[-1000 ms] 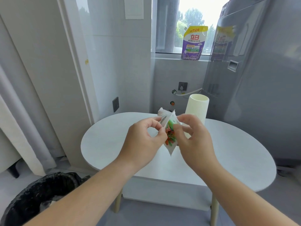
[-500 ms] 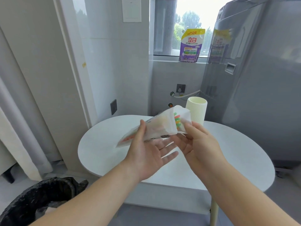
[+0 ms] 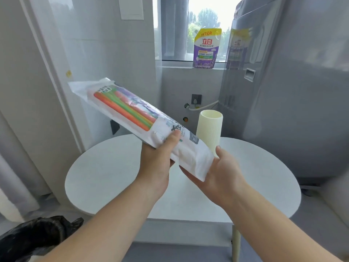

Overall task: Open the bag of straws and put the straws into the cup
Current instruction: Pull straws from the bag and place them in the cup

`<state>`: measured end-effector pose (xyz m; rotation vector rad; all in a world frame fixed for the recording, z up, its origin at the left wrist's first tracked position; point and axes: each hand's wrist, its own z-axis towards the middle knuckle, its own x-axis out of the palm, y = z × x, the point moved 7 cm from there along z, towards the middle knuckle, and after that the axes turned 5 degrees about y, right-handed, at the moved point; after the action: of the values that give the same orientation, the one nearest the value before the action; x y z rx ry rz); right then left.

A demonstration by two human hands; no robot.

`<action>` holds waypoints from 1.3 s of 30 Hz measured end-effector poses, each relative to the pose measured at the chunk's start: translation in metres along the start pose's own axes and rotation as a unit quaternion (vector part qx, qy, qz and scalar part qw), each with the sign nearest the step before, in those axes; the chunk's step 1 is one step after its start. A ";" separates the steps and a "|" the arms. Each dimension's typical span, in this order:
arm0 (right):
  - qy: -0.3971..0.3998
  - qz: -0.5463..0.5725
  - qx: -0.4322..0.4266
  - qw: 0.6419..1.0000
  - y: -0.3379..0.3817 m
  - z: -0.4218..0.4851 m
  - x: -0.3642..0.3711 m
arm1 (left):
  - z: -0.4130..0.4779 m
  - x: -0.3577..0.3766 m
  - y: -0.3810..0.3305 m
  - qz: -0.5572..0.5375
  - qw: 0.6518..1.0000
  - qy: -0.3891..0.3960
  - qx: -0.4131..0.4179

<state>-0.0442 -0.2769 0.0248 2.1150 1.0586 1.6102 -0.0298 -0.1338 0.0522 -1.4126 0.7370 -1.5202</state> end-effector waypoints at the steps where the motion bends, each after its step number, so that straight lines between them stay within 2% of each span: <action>1: -0.009 0.004 0.003 1.000 -0.002 0.003 0.000 | 0.000 0.005 -0.003 0.030 0.999 0.017 0.022; 5: -0.051 -0.015 0.009 0.999 -0.008 0.012 -0.006 | 0.001 0.019 -0.004 0.095 0.990 0.081 0.063; 10: -0.076 -0.027 0.006 0.997 -0.008 0.026 -0.017 | 0.011 0.014 0.014 0.025 0.988 0.138 -0.069; 13: -0.083 -0.072 -0.023 0.994 0.000 0.032 -0.020 | 0.018 -0.001 0.025 -0.013 0.987 0.101 -0.124; 16: -0.068 -0.180 -0.059 0.980 0.014 0.034 -0.017 | 0.023 -0.014 0.031 -0.083 0.982 0.054 -0.162; 21: -0.040 -0.314 -0.132 0.939 0.031 0.037 -0.014 | 0.022 -0.032 0.033 -0.138 0.975 -0.001 -0.174; 24: -0.003 -0.325 -0.142 0.935 0.028 0.039 -0.010 | 0.019 -0.034 0.031 -0.137 0.976 -0.004 -0.169; 31: -0.013 -0.328 -0.178 0.927 0.038 0.033 -0.007 | 0.016 -0.038 0.025 -0.153 0.975 -0.014 -0.158; 35: -0.036 -0.351 -0.210 0.912 0.048 0.026 -0.010 | 0.014 -0.042 0.023 -0.169 0.973 -0.029 -0.153; 39: -0.009 -0.362 -0.199 0.911 0.044 0.025 -0.005 | 0.011 -0.038 0.027 -0.170 0.972 -0.027 -0.158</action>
<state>-0.0052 -0.3057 0.0400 1.2478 1.1892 1.2770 -0.0153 -0.1088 0.0136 -1.8892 0.7541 -1.6656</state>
